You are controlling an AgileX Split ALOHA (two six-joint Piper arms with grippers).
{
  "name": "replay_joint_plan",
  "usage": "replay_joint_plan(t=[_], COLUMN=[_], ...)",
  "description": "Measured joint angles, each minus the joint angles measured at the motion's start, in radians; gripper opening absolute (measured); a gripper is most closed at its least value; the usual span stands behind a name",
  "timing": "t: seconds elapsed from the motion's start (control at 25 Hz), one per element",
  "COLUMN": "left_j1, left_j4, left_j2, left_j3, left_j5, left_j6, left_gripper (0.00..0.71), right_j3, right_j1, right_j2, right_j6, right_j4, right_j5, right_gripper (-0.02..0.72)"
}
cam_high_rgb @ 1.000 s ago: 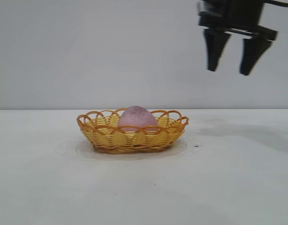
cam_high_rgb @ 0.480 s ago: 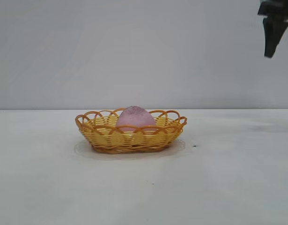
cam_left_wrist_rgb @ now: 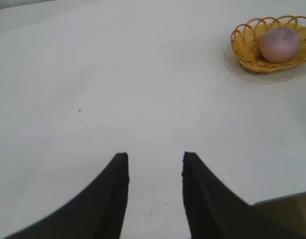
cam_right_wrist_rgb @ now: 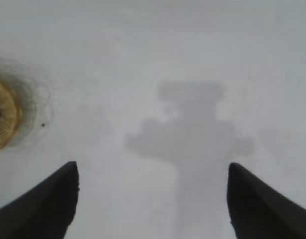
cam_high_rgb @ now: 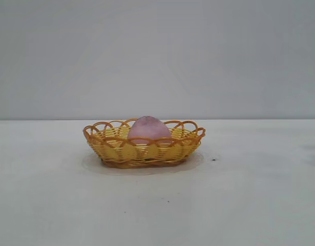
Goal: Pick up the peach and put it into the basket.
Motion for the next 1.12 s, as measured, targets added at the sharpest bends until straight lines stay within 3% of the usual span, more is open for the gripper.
replay_joint_plan(t=[0.84,1.12], left_j1=[0.0,0.0], left_j4=[0.0,0.0], left_j2=[0.0,0.0], left_j3=[0.0,0.0], left_j5=[0.0,0.0], left_j6=[0.0,0.0], left_gripper=[0.272,0.272], right_j3=[0.766,0.89], right_j1=[0.0,0.0], right_j2=[-1.0,-1.231], right_j6=[0.065,0.1], right_j4=[-0.05,-0.076], right_j5=[0.013,-0.01], right_gripper=[0.529,0.529])
